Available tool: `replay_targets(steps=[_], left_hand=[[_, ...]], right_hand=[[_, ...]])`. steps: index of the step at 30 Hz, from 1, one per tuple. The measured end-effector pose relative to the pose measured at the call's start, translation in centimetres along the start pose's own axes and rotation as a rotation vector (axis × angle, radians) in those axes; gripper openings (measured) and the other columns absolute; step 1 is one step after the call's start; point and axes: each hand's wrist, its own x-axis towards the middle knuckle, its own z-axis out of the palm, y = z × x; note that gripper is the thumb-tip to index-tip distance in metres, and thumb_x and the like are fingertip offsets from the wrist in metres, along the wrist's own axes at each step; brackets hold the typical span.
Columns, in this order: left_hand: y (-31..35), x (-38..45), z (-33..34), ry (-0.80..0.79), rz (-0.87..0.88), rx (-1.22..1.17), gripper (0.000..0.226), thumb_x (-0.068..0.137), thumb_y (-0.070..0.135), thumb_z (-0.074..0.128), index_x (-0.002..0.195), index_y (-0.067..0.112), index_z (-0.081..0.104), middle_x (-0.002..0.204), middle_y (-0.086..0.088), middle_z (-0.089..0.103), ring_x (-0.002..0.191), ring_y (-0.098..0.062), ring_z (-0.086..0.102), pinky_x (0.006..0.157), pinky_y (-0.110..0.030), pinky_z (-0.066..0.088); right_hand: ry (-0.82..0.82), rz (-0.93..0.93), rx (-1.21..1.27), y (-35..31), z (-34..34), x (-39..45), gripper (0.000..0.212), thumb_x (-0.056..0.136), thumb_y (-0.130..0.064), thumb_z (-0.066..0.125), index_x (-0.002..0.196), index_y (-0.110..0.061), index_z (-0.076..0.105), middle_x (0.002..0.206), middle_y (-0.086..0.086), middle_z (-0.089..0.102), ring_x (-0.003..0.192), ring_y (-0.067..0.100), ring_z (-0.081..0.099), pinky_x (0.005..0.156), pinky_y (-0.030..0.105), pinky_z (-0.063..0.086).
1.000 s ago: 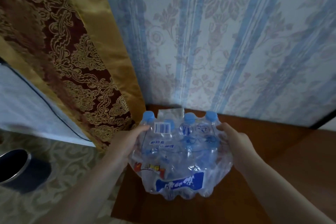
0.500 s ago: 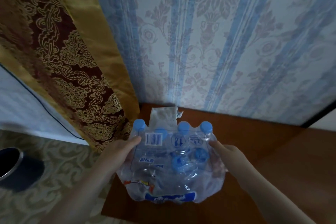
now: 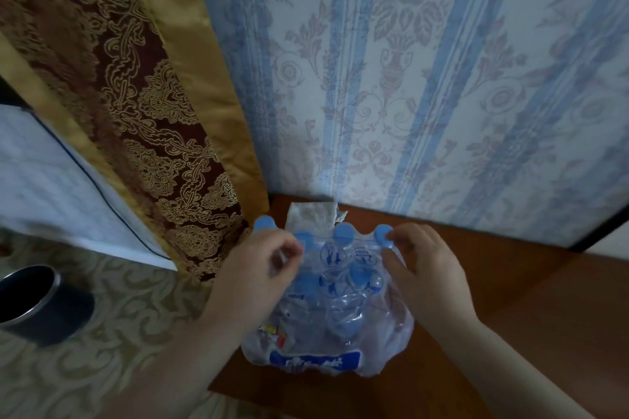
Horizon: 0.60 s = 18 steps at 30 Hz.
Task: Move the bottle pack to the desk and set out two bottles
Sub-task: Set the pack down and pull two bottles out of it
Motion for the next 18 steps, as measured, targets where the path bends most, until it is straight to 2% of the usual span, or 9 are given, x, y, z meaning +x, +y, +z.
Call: replay_targets(steps=[1, 3, 6, 9, 12, 14, 18], left_hand=[[0.3, 0.1, 0.2, -0.097, 0.013, 0.018, 0.010, 0.083, 0.023, 0.069, 0.086, 0.033, 0.066, 0.081, 0.020, 0.060, 0.076, 0.001, 0.059, 0.059, -0.010, 0.043], [0.6, 0.3, 0.7, -0.194, -0.003, 0.058, 0.010, 0.085, 0.024, 0.071, 0.088, 0.034, 0.069, 0.082, 0.020, 0.061, 0.071, 0.002, 0.057, 0.059, -0.011, 0.040], [0.9, 0.6, 1.0, -0.265, -0.022, 0.094, 0.007, 0.090, 0.031, 0.064, 0.094, 0.032, 0.070, 0.089, 0.016, 0.063, 0.075, 0.001, 0.057, 0.067, -0.022, 0.047], [1.1, 0.7, 1.0, -0.378, 0.034, 0.257, 0.021, 0.097, 0.035, 0.050, 0.107, 0.032, 0.068, 0.104, 0.011, 0.066, 0.093, -0.009, 0.061, 0.080, -0.035, 0.051], [1.3, 0.5, 0.8, -0.467, 0.082, 0.345, 0.031, 0.099, 0.036, 0.042, 0.123, 0.033, 0.062, 0.120, 0.011, 0.064, 0.106, -0.013, 0.060, 0.085, -0.038, 0.051], [1.5, 0.6, 0.7, -0.497, 0.097, 0.358, 0.035, 0.100, 0.035, 0.040, 0.128, 0.032, 0.059, 0.124, 0.009, 0.063, 0.108, -0.013, 0.059, 0.085, -0.036, 0.051], [1.6, 1.3, 0.7, -0.603, 0.071, 0.372, 0.034, 0.096, 0.026, 0.042, 0.122, 0.028, 0.064, 0.116, 0.000, 0.068, 0.103, -0.018, 0.062, 0.082, -0.038, 0.053]], right_hand=[[-0.039, -0.074, -0.006, -0.8, -0.1, 0.3, 0.008, 0.083, -0.023, 0.069, 0.090, -0.026, 0.068, 0.079, -0.017, 0.059, 0.069, 0.001, 0.058, 0.053, 0.008, 0.037], [-0.200, -0.180, -0.100, -1.9, 0.1, 0.7, 0.002, 0.085, -0.026, 0.067, 0.086, -0.027, 0.069, 0.075, -0.016, 0.057, 0.062, 0.002, 0.055, 0.050, 0.008, 0.034], [-0.364, -0.243, -0.258, -2.7, 0.5, 1.3, 0.012, 0.088, -0.039, 0.062, 0.096, -0.031, 0.066, 0.093, -0.013, 0.060, 0.077, 0.009, 0.059, 0.053, 0.014, 0.032], [-0.458, -0.299, -0.357, -2.7, 0.4, 1.7, 0.024, 0.087, -0.040, 0.062, 0.110, -0.035, 0.062, 0.106, -0.012, 0.057, 0.089, 0.014, 0.061, 0.063, 0.023, 0.044], [-0.584, -0.338, -0.492, -2.4, 0.6, 2.0, 0.041, 0.086, -0.033, 0.065, 0.126, -0.035, 0.055, 0.119, -0.009, 0.049, 0.096, 0.019, 0.059, 0.066, 0.029, 0.047], [-0.626, -0.367, -0.562, -2.6, 1.1, 2.5, 0.043, 0.087, -0.023, 0.065, 0.127, -0.031, 0.055, 0.120, -0.005, 0.048, 0.096, 0.022, 0.059, 0.065, 0.031, 0.048], [-0.707, -0.403, -0.607, -3.0, 1.6, 3.8, 0.041, 0.088, -0.012, 0.063, 0.126, -0.024, 0.055, 0.122, 0.001, 0.047, 0.097, 0.027, 0.061, 0.064, 0.033, 0.050]])
